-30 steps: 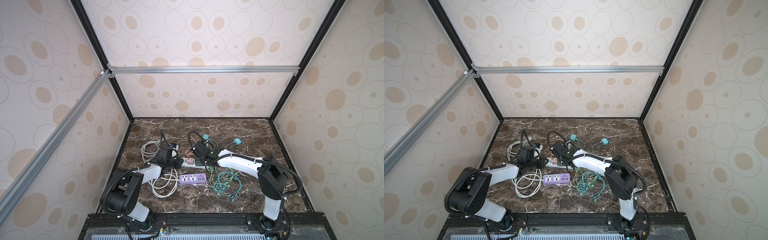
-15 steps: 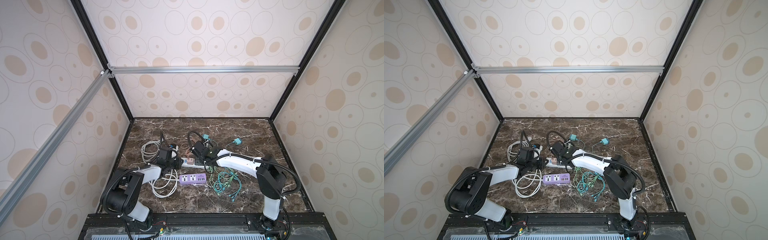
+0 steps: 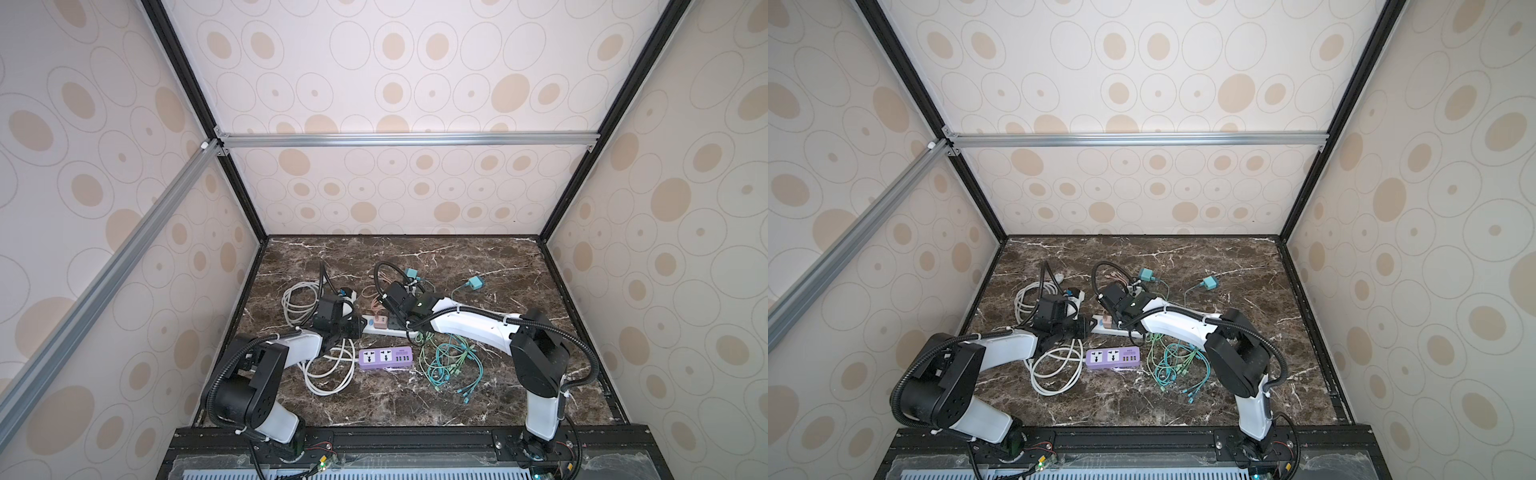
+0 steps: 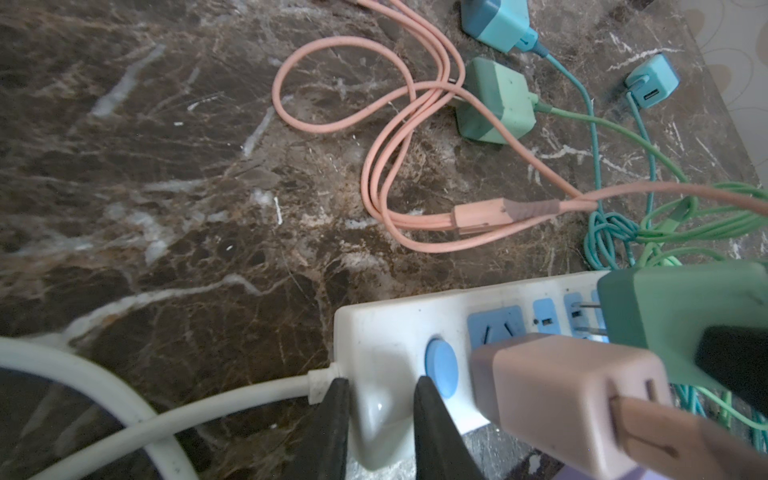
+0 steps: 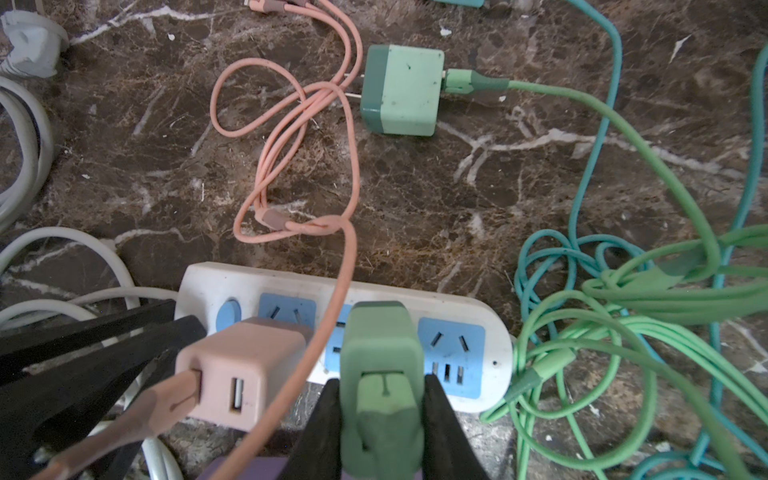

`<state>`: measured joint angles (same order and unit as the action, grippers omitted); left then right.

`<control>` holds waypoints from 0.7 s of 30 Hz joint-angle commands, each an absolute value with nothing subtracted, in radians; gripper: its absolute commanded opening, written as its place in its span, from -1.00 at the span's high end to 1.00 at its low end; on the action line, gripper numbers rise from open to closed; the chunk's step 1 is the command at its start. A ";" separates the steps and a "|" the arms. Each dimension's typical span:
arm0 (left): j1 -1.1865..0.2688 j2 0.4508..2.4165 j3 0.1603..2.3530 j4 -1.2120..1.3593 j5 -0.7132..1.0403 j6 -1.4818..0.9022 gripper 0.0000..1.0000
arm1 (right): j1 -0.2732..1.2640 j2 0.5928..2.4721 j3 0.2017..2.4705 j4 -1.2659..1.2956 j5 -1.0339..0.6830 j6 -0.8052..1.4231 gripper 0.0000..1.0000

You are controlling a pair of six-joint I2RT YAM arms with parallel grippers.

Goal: Insert the plug
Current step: 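Align the charger prongs over the socket beside the pink charger with the right gripper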

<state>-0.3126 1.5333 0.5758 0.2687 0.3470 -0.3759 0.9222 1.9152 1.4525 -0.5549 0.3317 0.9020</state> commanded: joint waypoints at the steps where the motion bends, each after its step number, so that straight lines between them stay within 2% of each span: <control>1: -0.305 1.549 0.571 0.276 0.358 -0.376 0.46 | 0.938 1.929 1.453 -0.603 0.348 0.939 1.00; 21: -0.296 1.557 0.575 0.299 0.367 -0.372 0.46 | 0.939 1.906 1.432 -0.628 0.388 0.963 1.00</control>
